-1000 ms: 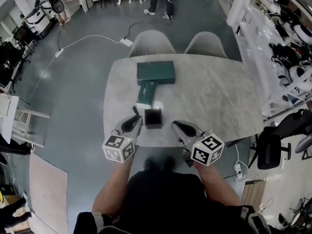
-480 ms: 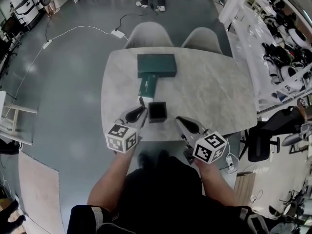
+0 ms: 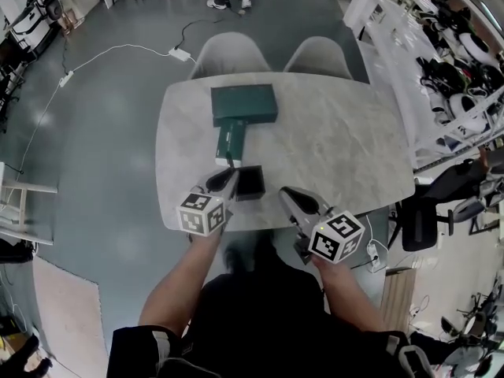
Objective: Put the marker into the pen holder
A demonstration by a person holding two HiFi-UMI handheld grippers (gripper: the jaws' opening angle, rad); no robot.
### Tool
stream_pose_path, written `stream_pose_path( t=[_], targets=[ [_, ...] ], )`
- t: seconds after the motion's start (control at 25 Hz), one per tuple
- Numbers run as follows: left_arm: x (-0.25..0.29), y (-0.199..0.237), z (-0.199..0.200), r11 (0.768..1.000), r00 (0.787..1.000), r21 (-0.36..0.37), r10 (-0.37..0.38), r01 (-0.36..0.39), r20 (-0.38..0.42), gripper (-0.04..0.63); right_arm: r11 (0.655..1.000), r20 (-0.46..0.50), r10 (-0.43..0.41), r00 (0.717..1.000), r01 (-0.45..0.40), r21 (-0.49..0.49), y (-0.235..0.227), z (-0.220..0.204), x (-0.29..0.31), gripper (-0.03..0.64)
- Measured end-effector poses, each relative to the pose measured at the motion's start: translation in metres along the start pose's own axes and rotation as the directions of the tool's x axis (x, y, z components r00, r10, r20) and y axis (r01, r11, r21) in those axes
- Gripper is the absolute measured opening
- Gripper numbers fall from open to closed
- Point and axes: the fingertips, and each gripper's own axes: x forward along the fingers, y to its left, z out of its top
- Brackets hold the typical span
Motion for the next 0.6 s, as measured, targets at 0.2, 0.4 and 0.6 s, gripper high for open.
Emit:
stream_pose_path(
  t=[0.2, 0.4, 0.6],
  targets=[
    [0.018, 0.006, -0.005, 0.999, 1.000, -0.023, 0.031, -0.031, -0.004, 0.050, 1.000, -0.013, 0.001, 1.000, 0.000, 0.022, -0.026, 0.000, 0.005, 0.017],
    [0.032, 0.014, -0.005, 0.998, 0.998, -0.021, 0.056, -0.056, -0.009, 0.050, 1.000, -0.044, 0.016, 0.999, -0.015, 0.028, -0.039, -0.004, 0.017, 0.017],
    [0.046, 0.025, -0.014, 0.996, 0.996, -0.006, 0.084, -0.084, -0.031, 0.051, 0.999, -0.065, 0.030, 0.997, -0.029, 0.028, -0.047, -0.007, 0.025, 0.017]
  ],
)
